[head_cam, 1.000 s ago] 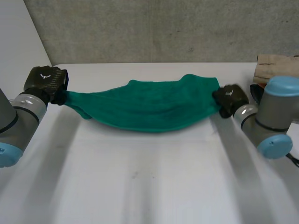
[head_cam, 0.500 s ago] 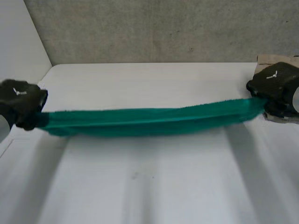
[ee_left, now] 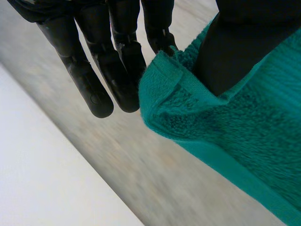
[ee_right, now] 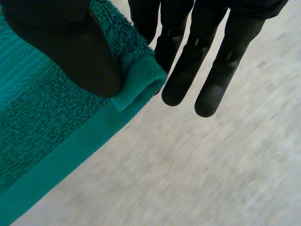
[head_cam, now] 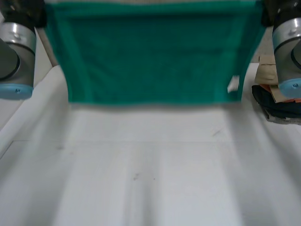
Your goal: Fold the laundry.
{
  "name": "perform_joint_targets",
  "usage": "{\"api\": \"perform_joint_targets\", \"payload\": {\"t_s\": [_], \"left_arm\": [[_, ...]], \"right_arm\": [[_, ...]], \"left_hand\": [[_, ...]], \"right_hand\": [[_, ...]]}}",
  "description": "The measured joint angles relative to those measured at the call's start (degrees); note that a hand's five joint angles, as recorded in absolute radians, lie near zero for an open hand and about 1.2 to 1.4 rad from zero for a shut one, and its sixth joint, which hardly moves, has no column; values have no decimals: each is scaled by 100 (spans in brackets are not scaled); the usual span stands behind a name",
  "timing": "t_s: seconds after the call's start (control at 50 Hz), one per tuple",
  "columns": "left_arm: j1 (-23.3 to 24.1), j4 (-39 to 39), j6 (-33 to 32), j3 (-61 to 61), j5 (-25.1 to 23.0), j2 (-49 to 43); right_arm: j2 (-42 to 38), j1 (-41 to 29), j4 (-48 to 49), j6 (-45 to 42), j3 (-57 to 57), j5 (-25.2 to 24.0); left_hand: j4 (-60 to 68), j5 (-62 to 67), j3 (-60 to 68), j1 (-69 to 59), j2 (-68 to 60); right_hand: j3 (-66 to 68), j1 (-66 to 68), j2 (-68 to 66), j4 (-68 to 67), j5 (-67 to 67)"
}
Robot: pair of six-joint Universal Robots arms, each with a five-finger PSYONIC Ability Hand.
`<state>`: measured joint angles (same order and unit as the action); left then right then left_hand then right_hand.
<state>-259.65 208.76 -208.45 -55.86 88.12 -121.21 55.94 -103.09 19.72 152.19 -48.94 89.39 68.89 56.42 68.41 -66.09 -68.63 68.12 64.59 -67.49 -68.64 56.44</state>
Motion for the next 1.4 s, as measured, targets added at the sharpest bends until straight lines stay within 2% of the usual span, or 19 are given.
{"api": "perform_joint_targets", "payload": {"t_s": [0.08,0.2,0.34,0.42,0.5,0.62,0.7,0.8,0.86,0.94,1.0,1.14,1.38,1.4], "left_arm": [[-42,484,487,-26,46,24],[-65,329,687,-298,26,-3],[-54,-75,648,-1267,3,-269],[-35,-283,616,-1711,0,-332],[-12,-935,522,-2471,-3,-133],[-31,-2186,79,-3646,4,717],[-109,-3023,-502,-4488,8,1480],[-341,-3713,-1467,-5283,-2,2235],[-434,-3830,-1836,-5457,-19,2435],[-452,-3558,-2024,-5273,-98,2373],[-390,-3196,-1864,-4909,-129,2041],[-47,-2385,-1170,-3106,-83,479],[316,-2276,-1083,-78,420,-1849],[331,-2264,-1089,50,437,-1955]], "right_arm": [[-32,-31,539,66,-107,-19],[-262,-51,420,44,-156,-85],[-960,-45,-529,-30,-266,-268],[-1095,-41,-963,-161,-464,-349],[-916,-34,-1537,-572,-1051,-400],[-147,4,-2325,-1215,-2103,-378],[498,27,-3070,-1690,-2831,-348],[1038,101,-3959,-2191,-3404,-340],[1200,139,-4313,-2405,-3565,-350],[1082,142,-4288,-2443,-3456,-353],[742,135,-3996,-2273,-3144,-325],[-507,85,-3089,-1648,-1743,-190],[-2220,-134,-1858,-1516,204,82],[-2322,-145,-1824,-1521,311,84]], "left_hand": [[0,0,0,0,0],[1,0,10,0,0],[0,1,16,60,-5],[1,2,16,60,-6],[1,27,16,60,-6],[2,27,16,60,-7],[2,27,16,60,-7],[2,27,16,60,-7],[2,27,16,60,-7],[3,27,16,60,-6],[3,27,16,60,-6],[4,27,16,60,-7],[-22,27,-2,60,16],[-56,26,-33,60,44]], "right_hand": [[0,0,0,0,49],[0,0,0,0,74],[0,0,0,-1,98],[3,0,0,-1,99],[4,0,0,-1,100],[4,0,0,-1,101],[4,0,0,-2,102],[4,0,0,-2,118],[4,0,0,-2,118],[4,0,0,-2,117],[4,0,0,-2,119],[4,0,0,-2,118],[4,0,0,-2,118],[-444,-384,436,457,-225]]}}
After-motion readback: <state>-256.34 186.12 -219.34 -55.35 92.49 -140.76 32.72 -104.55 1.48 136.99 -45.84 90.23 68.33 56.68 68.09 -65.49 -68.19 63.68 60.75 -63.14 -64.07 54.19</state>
